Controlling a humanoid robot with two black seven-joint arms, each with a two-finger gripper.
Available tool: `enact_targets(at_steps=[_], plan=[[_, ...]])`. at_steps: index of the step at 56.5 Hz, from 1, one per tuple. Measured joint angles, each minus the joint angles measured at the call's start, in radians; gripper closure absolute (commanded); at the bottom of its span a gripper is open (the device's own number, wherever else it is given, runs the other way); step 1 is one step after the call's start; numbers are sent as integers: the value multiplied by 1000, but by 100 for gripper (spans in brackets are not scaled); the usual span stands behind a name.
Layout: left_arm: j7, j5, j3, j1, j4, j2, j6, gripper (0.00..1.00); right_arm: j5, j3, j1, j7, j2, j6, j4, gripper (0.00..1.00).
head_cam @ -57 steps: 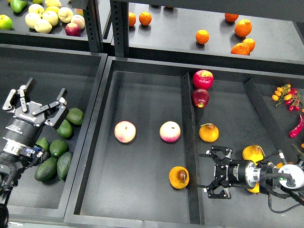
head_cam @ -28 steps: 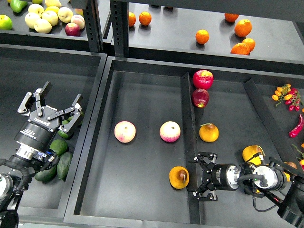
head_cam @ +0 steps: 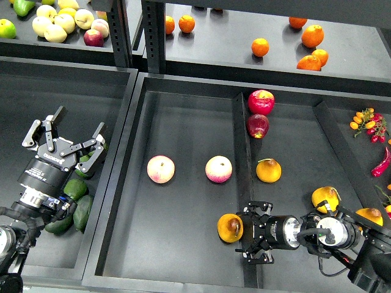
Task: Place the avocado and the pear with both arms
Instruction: 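Close the right gripper on the halved pear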
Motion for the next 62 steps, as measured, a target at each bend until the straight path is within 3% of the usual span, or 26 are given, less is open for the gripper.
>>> enact_targets(at_steps=[62], plan=[[0,21,26,12,-2,0,0,1,0,-1,6,0,44,0,-63,1]])
